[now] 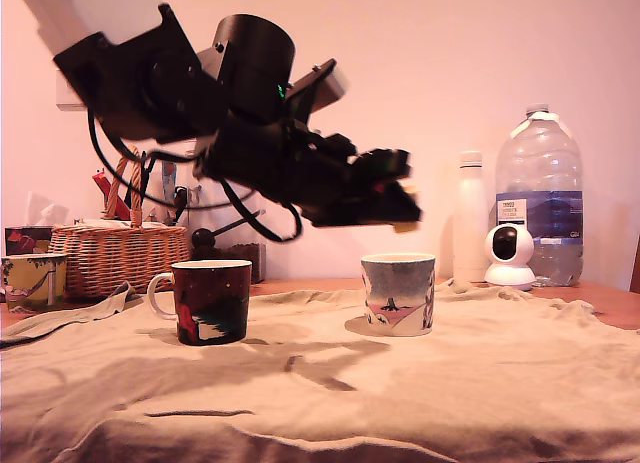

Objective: Pick up the coffee capsules on the table and drop them inside the coffee cup

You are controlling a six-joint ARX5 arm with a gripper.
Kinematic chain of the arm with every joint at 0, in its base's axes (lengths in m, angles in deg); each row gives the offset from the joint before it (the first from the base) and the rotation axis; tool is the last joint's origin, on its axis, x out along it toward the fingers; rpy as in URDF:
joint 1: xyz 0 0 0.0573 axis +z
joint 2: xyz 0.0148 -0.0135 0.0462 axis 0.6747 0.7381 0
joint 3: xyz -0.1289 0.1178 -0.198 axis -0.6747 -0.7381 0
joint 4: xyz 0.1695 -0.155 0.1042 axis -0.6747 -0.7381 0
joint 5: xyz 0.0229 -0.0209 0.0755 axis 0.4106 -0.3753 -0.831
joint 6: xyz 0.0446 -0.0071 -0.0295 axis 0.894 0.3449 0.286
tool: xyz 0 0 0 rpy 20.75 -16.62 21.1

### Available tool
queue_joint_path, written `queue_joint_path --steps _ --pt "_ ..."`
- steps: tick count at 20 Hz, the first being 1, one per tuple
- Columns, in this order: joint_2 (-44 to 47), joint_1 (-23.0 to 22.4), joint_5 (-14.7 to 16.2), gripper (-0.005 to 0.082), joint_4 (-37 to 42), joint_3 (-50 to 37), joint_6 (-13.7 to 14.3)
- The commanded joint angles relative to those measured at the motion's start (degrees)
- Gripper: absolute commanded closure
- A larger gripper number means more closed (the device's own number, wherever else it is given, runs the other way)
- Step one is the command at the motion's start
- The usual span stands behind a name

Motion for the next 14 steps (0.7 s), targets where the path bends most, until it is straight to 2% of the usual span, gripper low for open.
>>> queue_joint_path --steps 1,5,8,14 --pt "0.8 0.9 0.0 0.0556 -1.6 2.2 0.3" --pt "0.9 1.9 0.0 0.0556 -10.7 7.8 0.4" --pt "1.2 1.8 0.0 0.0556 -15.2 11.1 2.6" --pt "5.7 1.8 0.1 0.0556 -26.8 20.3 3.0"
